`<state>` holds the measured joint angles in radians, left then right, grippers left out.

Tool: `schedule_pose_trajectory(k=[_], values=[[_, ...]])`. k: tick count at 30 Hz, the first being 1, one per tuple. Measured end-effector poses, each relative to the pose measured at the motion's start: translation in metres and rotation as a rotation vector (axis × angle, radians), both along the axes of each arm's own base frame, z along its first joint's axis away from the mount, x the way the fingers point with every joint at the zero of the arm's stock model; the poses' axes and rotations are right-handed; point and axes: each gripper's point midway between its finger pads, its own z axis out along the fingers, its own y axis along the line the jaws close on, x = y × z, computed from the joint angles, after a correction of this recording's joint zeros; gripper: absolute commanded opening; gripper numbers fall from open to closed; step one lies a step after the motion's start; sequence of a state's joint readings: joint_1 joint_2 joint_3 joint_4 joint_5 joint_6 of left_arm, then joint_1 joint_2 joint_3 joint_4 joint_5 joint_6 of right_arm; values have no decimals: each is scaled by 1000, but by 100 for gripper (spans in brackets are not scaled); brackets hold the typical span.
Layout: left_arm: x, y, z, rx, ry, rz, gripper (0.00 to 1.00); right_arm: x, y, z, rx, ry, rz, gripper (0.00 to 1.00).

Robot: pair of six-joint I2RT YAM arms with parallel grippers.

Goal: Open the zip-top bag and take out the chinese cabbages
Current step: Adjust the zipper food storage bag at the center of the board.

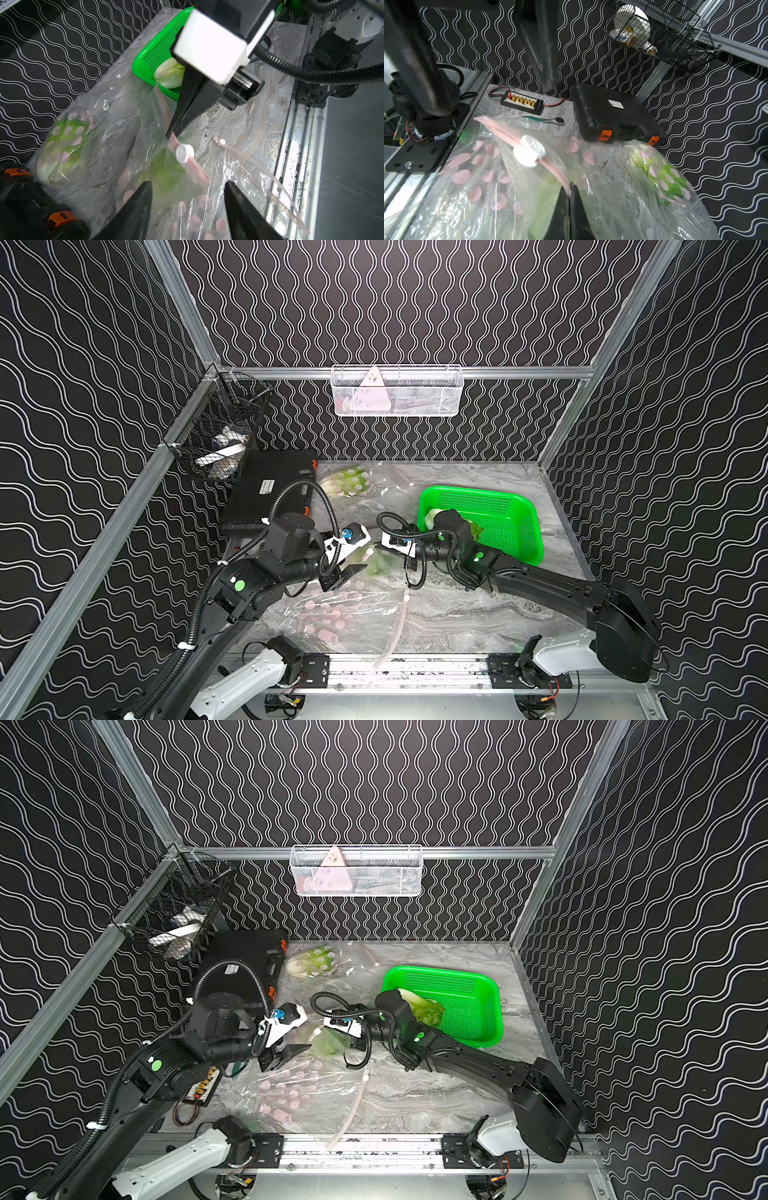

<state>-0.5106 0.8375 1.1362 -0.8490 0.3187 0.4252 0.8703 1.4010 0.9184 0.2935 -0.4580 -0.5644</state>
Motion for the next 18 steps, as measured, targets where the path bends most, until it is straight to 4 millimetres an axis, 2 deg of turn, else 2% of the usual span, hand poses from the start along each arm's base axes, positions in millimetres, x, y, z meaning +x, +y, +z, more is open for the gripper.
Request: schedule_pose_trajectory(k=[3, 6, 12, 14, 18], values=[[2, -3, 1, -18, -11, -8, 55, -3, -3, 0, -16, 13, 3, 0], [5, -6, 4, -36, -31, -6, 43, -4, -3, 2, -28, 20, 4, 0], [11, -8, 8, -65, -48, 13, 36, -5, -5, -2, -47, 36, 5, 0], [11, -8, 6, -64, -46, 13, 35, -4, -4, 0, -46, 36, 4, 0], [10, -8, -1, -66, -19, 22, 46, -3, -3, -2, -49, 39, 4, 0]])
